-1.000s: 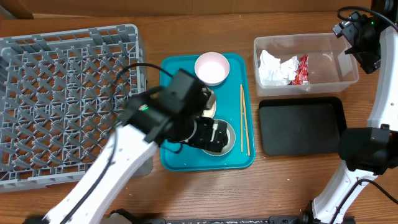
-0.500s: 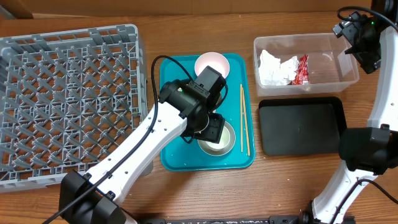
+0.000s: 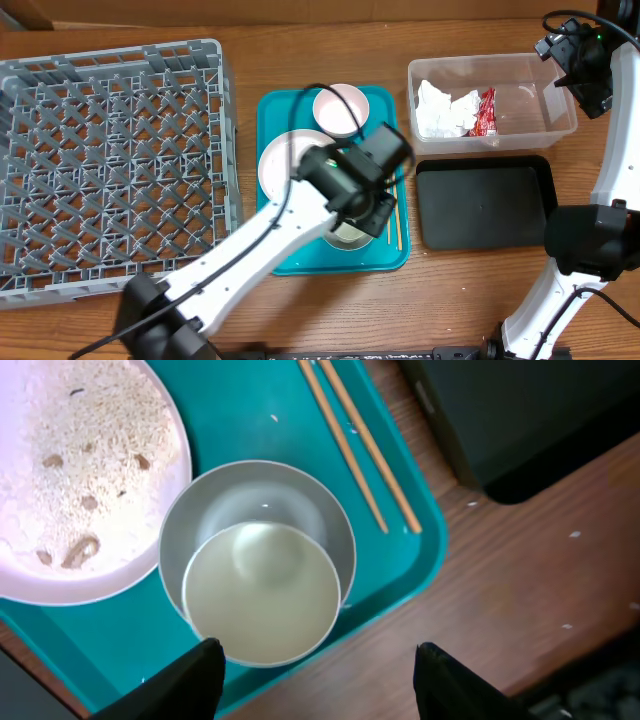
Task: Sort waste into correct bins and load items into the dishwasher
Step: 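Reach the left gripper to the small white cup on the tray, then grasp the white cup rim with the left gripper and lift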
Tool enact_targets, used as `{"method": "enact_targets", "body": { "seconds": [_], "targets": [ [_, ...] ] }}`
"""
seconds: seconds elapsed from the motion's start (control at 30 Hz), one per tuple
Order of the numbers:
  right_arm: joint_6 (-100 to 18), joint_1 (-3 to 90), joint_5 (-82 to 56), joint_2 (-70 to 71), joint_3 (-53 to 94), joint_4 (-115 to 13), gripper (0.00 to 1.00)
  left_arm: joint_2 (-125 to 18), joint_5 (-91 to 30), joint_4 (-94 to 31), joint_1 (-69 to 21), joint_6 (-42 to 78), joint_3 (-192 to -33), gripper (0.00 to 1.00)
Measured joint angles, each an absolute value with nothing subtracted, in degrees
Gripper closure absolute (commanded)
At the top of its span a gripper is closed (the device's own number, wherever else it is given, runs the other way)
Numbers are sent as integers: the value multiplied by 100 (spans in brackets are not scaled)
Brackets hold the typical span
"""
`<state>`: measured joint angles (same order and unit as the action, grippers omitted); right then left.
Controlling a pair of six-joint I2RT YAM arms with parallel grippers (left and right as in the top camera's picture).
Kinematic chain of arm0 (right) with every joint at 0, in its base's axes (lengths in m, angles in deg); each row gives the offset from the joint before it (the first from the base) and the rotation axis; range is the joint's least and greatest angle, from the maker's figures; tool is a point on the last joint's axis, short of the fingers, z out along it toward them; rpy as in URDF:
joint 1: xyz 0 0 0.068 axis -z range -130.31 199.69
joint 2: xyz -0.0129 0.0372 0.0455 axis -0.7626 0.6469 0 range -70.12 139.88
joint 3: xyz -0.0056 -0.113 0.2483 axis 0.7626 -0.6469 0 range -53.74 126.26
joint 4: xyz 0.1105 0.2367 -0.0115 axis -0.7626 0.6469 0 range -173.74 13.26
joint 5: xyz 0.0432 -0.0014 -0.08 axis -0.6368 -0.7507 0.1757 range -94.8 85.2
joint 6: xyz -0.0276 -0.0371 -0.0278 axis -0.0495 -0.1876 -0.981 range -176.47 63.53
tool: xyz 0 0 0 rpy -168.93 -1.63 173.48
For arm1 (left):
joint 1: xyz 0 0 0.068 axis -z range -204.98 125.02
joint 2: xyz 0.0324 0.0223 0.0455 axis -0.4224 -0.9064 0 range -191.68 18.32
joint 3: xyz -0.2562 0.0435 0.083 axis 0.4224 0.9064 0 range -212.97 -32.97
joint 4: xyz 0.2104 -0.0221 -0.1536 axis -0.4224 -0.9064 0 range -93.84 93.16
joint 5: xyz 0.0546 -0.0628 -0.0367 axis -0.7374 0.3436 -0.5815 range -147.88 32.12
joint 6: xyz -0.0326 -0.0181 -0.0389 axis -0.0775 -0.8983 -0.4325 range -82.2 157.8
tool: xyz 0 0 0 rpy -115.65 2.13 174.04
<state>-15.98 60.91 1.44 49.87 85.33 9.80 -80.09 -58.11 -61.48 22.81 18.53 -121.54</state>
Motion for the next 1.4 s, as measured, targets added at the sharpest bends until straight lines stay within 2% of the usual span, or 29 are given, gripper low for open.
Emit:
{"method": "enact_targets", "body": {
  "seconds": [0.1, 0.33, 0.67, 0.93, 1.27, 1.4],
  "targets": [
    [-1601, 6091, 142, 4987, 8533, 978, 0, -8370, -6052, -6146, 2370, 1818, -12156, 43],
    [-1601, 6091, 144, 4987, 8533, 978, 0, -8842, -6203, -5978, 2368, 1783, -12156, 43],
    [-1598, 6089, 144, 4987, 8533, 980, 0, -8875, -5975, -5936, 2381, 1706, -12154, 50],
    [-1601, 6091, 144, 4987, 8533, 978, 0, -8886, -5794, -5923, 2567, 1678, -12043, 49],
    [-1598, 6091, 144, 4987, 8533, 980, 0, -8908, -6209, -5916, 2604, 1470, -11783, 50],
    [-1596, 6091, 147, 4987, 8533, 978, 0, -8932, -6266, -5820, 2604, 1411, -11693, 54]
  ]
}}
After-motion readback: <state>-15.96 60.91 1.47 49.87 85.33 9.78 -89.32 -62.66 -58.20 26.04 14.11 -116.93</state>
